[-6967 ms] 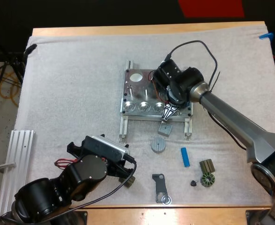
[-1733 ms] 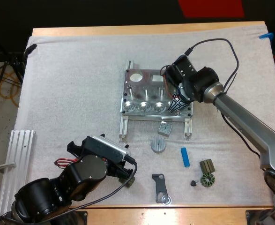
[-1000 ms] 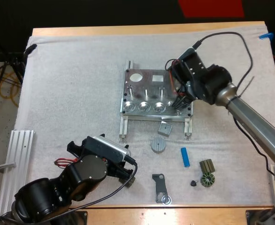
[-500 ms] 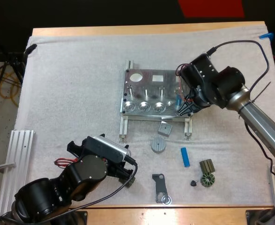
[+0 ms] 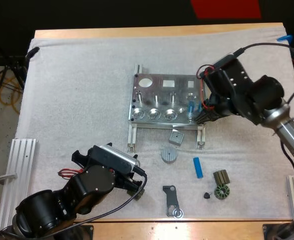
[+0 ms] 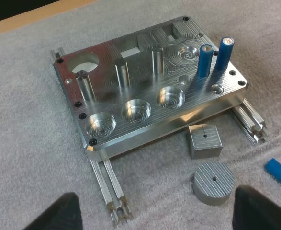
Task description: Load cells from right to left
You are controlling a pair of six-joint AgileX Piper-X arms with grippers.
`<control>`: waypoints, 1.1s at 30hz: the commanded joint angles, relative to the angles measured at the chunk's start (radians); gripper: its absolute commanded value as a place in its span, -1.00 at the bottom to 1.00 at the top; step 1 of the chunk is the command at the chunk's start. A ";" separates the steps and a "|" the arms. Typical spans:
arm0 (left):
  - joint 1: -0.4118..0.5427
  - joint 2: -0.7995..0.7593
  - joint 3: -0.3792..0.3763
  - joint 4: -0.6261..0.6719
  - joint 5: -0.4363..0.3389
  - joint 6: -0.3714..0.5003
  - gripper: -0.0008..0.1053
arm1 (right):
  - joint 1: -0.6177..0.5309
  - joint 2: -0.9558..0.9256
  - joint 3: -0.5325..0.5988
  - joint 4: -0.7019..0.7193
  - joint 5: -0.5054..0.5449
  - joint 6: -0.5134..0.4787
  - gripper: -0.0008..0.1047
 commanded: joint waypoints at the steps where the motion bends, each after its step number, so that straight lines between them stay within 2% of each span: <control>1: 0.000 -0.005 -0.005 -0.001 -0.023 -0.002 0.24 | 0.000 -0.023 -0.004 0.018 -0.007 0.001 -0.15; 9: 0.000 -0.005 -0.005 -0.001 -0.023 -0.002 0.24 | 0.000 -0.087 0.024 0.037 -0.007 0.001 -0.15; 14: 0.000 -0.005 -0.005 -0.001 -0.019 0.001 0.24 | 0.000 -0.133 0.088 0.052 -0.007 -0.002 -0.15; 20: 0.000 -0.005 -0.005 -0.001 -0.016 0.043 0.24 | 0.000 -0.199 0.185 0.072 -0.007 -0.002 -0.15; 27: 0.000 -0.005 -0.005 -0.001 -0.014 0.166 0.24 | 0.000 -0.282 0.248 0.125 0.005 0.028 -0.15; 29: 0.000 -0.005 -0.005 -0.001 0.003 0.216 0.24 | 0.000 -0.302 0.249 0.141 0.005 0.048 -0.15; 33: 0.000 -0.005 -0.005 -0.040 0.087 0.364 0.24 | 0.000 -0.354 0.249 0.165 0.005 0.087 -0.15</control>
